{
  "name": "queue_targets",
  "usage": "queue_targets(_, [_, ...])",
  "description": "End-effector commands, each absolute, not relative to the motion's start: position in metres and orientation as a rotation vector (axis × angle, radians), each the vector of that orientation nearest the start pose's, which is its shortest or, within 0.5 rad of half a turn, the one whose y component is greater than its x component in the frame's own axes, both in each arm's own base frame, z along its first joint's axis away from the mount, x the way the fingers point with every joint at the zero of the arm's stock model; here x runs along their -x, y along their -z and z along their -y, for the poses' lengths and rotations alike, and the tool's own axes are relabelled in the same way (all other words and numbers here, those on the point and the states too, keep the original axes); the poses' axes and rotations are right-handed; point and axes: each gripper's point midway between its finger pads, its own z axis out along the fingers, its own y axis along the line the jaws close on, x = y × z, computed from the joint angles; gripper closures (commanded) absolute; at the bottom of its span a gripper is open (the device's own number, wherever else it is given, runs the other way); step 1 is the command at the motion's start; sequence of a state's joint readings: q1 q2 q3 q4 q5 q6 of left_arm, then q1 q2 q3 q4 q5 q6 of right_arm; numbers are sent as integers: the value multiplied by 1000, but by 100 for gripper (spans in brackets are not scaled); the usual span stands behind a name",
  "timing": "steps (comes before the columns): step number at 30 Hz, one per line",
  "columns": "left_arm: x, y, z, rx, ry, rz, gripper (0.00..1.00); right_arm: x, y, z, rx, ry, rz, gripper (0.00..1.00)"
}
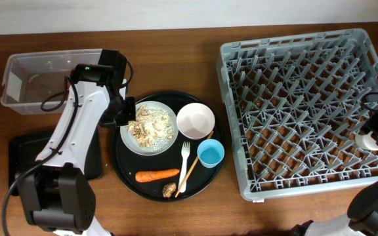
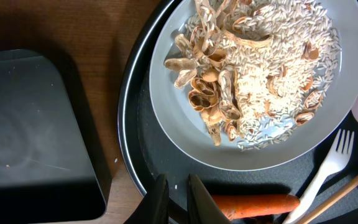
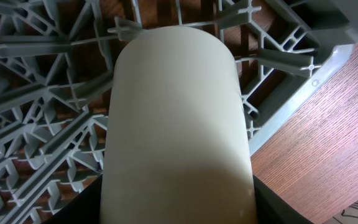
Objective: Sort waste into correct bins and load items into the dishwasher rack
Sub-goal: 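Place the white cup upside down in the rack with the right gripper, then grasp the blue cup with the left gripper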
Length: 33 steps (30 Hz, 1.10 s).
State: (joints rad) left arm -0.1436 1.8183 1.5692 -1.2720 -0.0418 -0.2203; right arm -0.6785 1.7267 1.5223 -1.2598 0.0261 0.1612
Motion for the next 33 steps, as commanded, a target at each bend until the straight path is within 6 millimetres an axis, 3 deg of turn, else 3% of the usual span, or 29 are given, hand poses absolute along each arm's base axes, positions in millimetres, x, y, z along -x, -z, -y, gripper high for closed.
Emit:
queue_targets(1, [-348,-130,42,122,-48,-3056,88,-261,-137,223,-1272,108,-2775,36])
queue_targets(3, [-348,-130,42,122,-48,-3056,88,-262,-136,223,-1272,107,-2774,15])
queue_targets(4, [-348,-130,42,122,-47,-3056,88,-262,-136,223,-1271,108,-2773,10])
queue_targets(10, [-348,-130,42,122,-40,-3058,79,-265,-136,221,-1267,77,-2767,8])
queue_targets(14, [-346,-130,55,116,72,-3071,75,-280,-141,196,-1167,-160,-2763,8])
queue_targets(20, [-339,-135,97,80,408,-3089,70,-303,-187,132,-793,-444,-2710,8])
queue_targets(23, [-331,-139,130,-21,549,-3090,58,-306,-205,94,-580,-466,-2728,7])
queue_targets(26, [-321,-139,160,-148,585,-3088,50,-309,-211,61,-427,-483,-2760,7])
queue_targets(29, [-311,-138,187,-277,591,-3076,50,-312,-211,34,-283,-499,-2790,5])
queue_targets(33, [-296,-129,222,-375,595,-3063,50,-314,-210,15,-183,-485,-2814,6])
